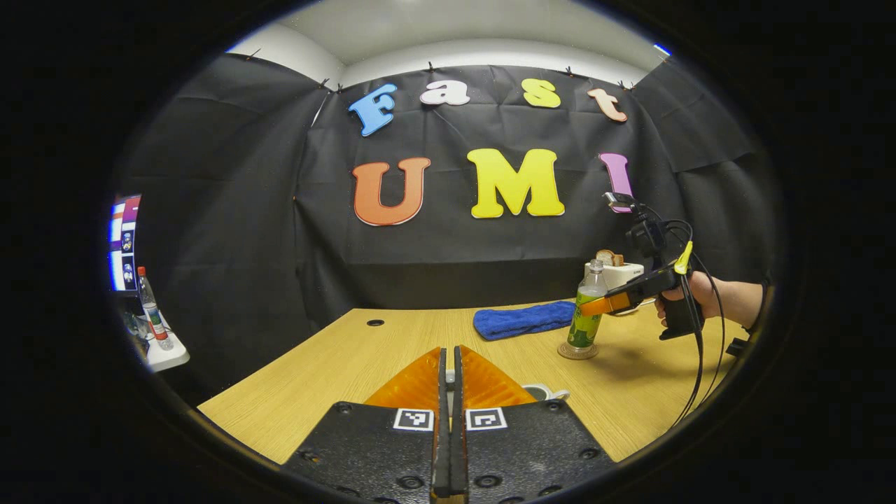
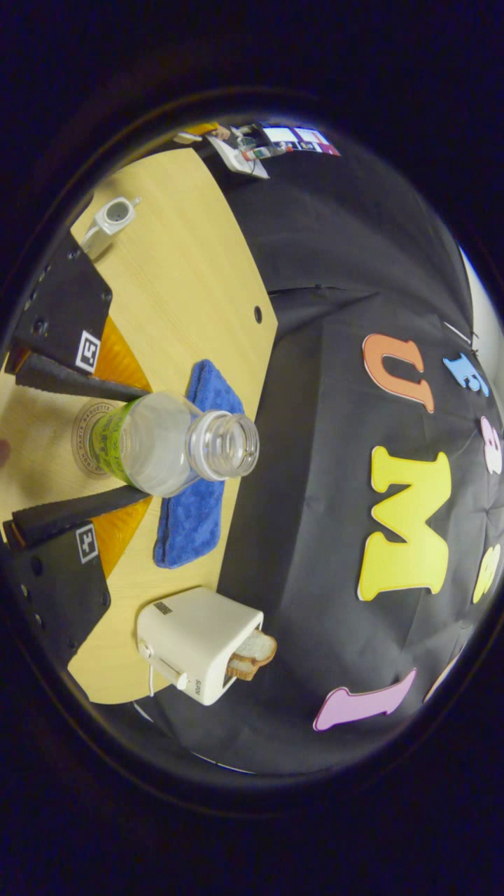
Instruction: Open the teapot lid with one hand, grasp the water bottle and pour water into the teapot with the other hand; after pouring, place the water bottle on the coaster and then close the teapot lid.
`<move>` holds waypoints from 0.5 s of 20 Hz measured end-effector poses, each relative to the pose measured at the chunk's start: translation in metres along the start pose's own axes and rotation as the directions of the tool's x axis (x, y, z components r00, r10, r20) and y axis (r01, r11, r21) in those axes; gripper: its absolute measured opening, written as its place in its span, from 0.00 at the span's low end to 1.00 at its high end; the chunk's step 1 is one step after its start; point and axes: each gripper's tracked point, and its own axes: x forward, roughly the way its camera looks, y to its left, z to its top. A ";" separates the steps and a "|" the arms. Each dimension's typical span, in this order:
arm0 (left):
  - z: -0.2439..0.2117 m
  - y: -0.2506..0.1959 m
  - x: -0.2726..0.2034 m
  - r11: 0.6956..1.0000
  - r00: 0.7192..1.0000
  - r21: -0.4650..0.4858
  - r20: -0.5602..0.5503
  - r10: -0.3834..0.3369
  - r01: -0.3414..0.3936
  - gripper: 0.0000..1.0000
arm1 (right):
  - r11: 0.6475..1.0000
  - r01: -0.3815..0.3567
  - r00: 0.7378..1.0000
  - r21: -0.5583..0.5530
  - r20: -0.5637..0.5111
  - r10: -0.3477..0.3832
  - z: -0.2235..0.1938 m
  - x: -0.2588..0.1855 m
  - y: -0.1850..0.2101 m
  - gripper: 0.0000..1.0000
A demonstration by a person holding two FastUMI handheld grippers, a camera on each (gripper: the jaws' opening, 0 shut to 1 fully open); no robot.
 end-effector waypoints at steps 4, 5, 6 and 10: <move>0.000 0.000 0.000 1.000 1.000 0.001 0.003 -0.001 0.001 0.03 | 1.000 0.002 1.000 0.011 -0.008 -0.002 -0.004 0.001 -0.002 0.73; 0.001 0.000 0.001 1.000 1.000 0.001 0.004 -0.002 0.002 0.03 | 1.000 -0.007 1.000 0.017 -0.017 0.007 -0.007 0.002 0.000 0.76; 0.001 0.000 0.000 1.000 1.000 0.001 0.004 -0.002 0.002 0.03 | 1.000 -0.008 1.000 0.025 -0.025 0.009 -0.008 0.003 0.000 0.77; 0.001 0.000 0.001 1.000 1.000 0.000 0.007 -0.004 0.004 0.02 | 0.998 -0.023 0.999 0.051 -0.037 0.025 -0.013 0.007 0.002 0.92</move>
